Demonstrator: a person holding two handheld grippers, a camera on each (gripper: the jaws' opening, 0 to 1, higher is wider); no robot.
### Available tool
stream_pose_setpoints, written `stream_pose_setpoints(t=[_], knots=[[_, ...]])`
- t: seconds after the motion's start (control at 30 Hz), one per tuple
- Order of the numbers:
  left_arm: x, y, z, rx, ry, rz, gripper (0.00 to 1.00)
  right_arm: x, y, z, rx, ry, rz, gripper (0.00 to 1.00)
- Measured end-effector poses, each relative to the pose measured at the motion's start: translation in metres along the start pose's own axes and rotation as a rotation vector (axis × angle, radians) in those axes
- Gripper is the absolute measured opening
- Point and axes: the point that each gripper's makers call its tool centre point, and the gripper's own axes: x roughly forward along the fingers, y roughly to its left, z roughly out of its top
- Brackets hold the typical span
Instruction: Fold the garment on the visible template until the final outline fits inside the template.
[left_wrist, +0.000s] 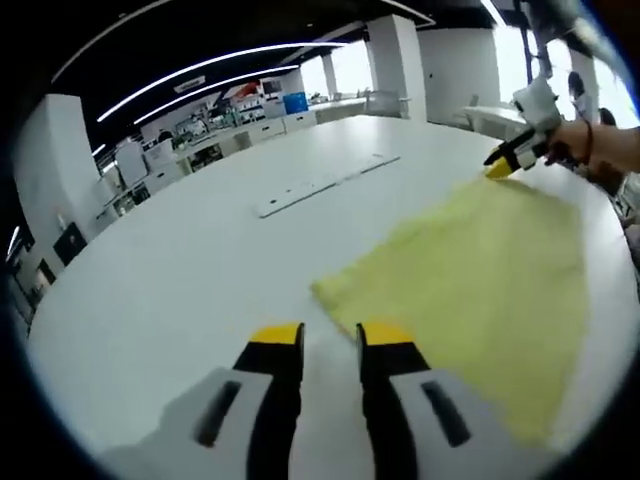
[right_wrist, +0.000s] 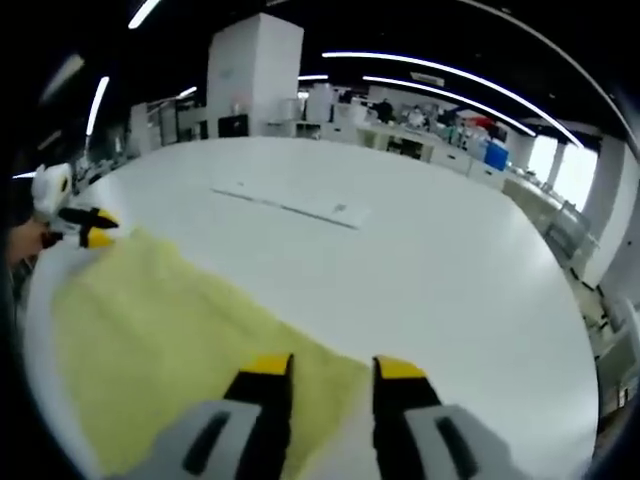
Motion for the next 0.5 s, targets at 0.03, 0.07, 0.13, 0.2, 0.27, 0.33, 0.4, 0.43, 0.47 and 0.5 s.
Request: stream_pose_setpoints(t=[0.03,0.07,0.13,0.2,0.27,0.33,0.4,0.43,0.47,0.5], knots=[[-0.001,0.000,0.001,-0.022,-0.005,-0.005,0.23,-0.002,0.001,0.001,0.000,-0.003,0.008,0.32],[-0.003,0.001,0.001,-0.035,-0.008,-0.003,0.25,-0.005,0.005,0.001,0.003,-0.004,0.022,0.36],[-0.006,0.002,0.001,-0.064,-0.009,-0.004,0.29,-0.007,0.009,0.000,0.020,-0.004,0.051,0.44],[-0.010,0.003,0.000,-0.092,-0.014,-0.009,0.34,-0.012,0.015,0.001,0.023,-0.002,0.072,0.52],[-0.016,0.000,0.001,-0.112,-0.023,-0.016,0.39,-0.017,0.021,0.000,0.026,-0.001,0.101,0.58],[-0.023,-0.006,0.003,-0.118,-0.032,-0.031,0.43,-0.023,0.028,-0.002,0.034,0.006,0.132,0.63],[-0.031,-0.009,0.000,-0.127,-0.031,-0.041,0.46,-0.029,0.033,-0.004,0.030,0.011,0.150,0.66],[-0.035,-0.011,-0.001,-0.132,-0.030,-0.049,0.47,-0.031,0.035,-0.005,0.029,0.014,0.156,0.68],[-0.038,-0.012,-0.002,-0.134,-0.029,-0.051,0.50,-0.037,0.038,-0.007,0.027,0.018,0.162,0.69],[-0.041,-0.014,-0.002,-0.132,-0.029,-0.055,0.51,-0.043,0.041,-0.009,0.023,0.022,0.165,0.70]])
